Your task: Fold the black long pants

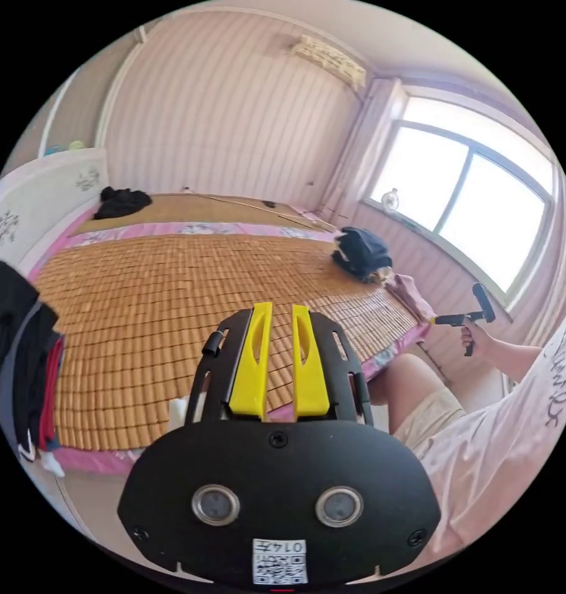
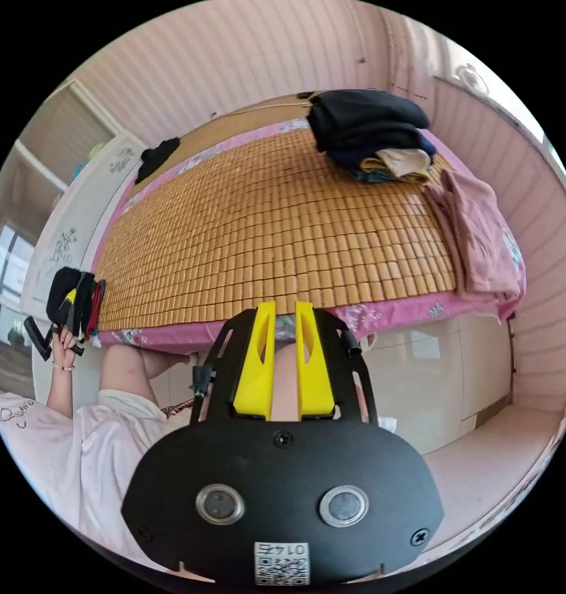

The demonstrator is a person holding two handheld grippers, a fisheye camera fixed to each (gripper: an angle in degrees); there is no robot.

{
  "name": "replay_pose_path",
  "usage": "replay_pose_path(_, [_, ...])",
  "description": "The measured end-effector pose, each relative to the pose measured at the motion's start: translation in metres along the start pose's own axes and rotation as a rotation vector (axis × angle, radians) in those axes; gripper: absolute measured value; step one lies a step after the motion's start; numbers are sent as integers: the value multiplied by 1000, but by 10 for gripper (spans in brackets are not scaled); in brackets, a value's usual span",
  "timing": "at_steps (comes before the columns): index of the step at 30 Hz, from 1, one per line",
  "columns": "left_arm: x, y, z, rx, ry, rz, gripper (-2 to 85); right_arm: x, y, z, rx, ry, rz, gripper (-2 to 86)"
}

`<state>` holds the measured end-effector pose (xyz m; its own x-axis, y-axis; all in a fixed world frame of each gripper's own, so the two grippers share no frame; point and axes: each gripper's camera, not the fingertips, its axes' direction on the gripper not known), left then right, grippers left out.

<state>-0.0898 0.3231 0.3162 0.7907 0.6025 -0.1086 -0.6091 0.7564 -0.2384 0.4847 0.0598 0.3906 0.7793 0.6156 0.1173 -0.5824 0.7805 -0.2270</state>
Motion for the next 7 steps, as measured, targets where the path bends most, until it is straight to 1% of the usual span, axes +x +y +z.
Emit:
replay_pose_path(2, [70,-51,76,-64,176,134,64,56,38,-25,82,31,142,78])
replay_pose_path(3, [89,-62,94,-81,214,167,65,67,47,-30,96,41,172,78])
replay_pose_path(5, [164,-101,167,-151,339,285,76,107,74,-40,146,102,259,81])
replay_pose_path(6, [182,-110,184,-168,367,309,78,115,78,-42,152,123,272,81])
replay_pose_path(7, [220,-124,218,-203,434,386,81,130,82,-43,158,165,280,82])
